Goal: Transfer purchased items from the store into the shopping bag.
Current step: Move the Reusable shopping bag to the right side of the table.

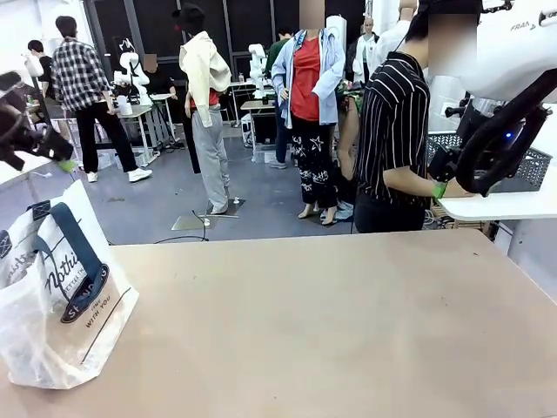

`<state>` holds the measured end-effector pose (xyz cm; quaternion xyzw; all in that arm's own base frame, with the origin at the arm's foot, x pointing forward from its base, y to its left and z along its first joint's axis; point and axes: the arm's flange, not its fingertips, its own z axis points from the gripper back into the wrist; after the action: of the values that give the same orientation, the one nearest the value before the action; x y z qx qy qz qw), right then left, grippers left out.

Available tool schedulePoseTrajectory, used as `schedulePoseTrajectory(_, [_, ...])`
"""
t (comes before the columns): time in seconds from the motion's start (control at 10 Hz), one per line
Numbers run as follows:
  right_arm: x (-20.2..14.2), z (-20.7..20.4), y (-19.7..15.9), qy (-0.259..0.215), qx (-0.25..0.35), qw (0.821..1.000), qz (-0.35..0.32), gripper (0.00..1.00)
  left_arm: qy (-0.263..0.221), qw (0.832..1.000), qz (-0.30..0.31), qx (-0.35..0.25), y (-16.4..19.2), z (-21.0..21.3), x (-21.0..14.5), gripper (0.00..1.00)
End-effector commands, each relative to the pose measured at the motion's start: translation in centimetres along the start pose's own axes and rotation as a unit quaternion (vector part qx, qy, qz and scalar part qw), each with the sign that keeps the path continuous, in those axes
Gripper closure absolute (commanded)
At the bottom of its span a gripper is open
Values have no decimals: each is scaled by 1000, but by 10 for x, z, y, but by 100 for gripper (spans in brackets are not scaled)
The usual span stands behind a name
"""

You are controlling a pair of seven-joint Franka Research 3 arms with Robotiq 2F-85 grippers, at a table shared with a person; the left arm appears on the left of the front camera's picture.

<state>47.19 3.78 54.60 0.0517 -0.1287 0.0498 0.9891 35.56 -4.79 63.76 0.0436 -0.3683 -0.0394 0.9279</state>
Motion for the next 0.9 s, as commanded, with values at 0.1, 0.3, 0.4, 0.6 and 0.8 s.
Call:
schedulePoseTrajectory(0.1, [2,1,-1,4,-6,1000,4,0,-70,992,-56,94,-67,39,9,0])
schedulePoseTrajectory(0.3, [2,1,-1,4,-6,1000,4,0,-105,982,-150,48,-120,37,53,0])
schedulePoseTrajectory(0.4, [2,1,-1,4,-6,1000,4,0,-104,974,-200,-7,-146,16,85,0])
schedulePoseTrajectory(0.6, [2,1,-1,4,-6,1000,4,0,-76,959,-248,-114,-184,-31,127,0])
schedulePoseTrajectory(0.8, [2,1,-1,4,-6,1000,4,0,-42,943,-240,-227,-212,-95,142,0])
